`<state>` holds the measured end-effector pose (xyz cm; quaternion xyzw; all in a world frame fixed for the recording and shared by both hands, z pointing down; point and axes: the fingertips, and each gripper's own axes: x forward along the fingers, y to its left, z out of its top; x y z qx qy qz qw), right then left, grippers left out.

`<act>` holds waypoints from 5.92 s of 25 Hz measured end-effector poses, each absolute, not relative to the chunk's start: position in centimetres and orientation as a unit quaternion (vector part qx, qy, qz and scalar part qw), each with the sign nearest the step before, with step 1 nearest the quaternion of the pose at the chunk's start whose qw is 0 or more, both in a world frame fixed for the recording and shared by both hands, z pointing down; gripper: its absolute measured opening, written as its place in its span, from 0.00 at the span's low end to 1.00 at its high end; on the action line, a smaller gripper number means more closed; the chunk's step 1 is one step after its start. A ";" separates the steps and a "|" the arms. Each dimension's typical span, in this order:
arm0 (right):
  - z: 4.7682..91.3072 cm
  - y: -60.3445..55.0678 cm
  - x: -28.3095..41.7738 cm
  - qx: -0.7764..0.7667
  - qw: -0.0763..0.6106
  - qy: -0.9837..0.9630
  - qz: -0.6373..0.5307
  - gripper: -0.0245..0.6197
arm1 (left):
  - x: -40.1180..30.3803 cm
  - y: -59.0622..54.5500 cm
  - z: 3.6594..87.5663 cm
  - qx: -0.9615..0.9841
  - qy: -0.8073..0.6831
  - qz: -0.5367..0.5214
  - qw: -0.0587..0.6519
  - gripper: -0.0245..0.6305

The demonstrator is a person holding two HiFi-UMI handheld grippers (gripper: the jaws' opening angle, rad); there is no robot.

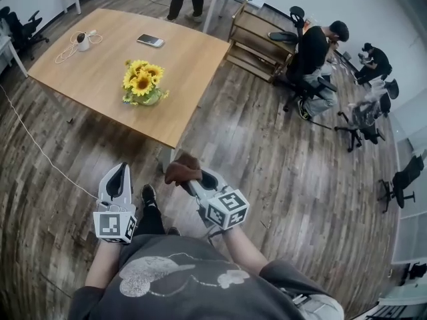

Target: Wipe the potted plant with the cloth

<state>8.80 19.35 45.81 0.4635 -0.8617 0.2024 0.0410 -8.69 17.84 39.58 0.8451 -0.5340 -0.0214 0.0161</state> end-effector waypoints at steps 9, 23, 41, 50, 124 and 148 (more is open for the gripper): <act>44.9 8.4 10.9 0.511 0.046 -0.835 0.198 0.15 | -8.5 5.8 41.2 0.858 -0.512 -0.030 0.034 0.07; 45.7 -3.6 12.5 0.569 0.062 -0.792 0.212 0.15 | -7.5 -6.3 47.2 0.877 -0.476 0.050 0.030 0.60; 50.3 -18.4 11.7 0.406 0.193 -0.874 0.184 0.15 | -6.8 -9.9 57.3 0.837 -0.506 0.196 0.073 0.88; 54.7 -23.5 5.3 0.245 0.239 -0.919 0.197 0.15 | -6.7 -13.5 56.7 0.790 -0.580 0.179 0.090 0.96; 58.5 -9.8 -1.6 0.116 0.333 -0.924 0.150 0.15 | -7.3 -8.6 57.3 0.856 -0.475 0.152 0.138 0.97; 58.1 -14.5 7.4 0.250 0.287 -0.904 0.193 0.15 | -8.9 -14.4 56.9 0.791 -0.576 0.108 0.175 0.96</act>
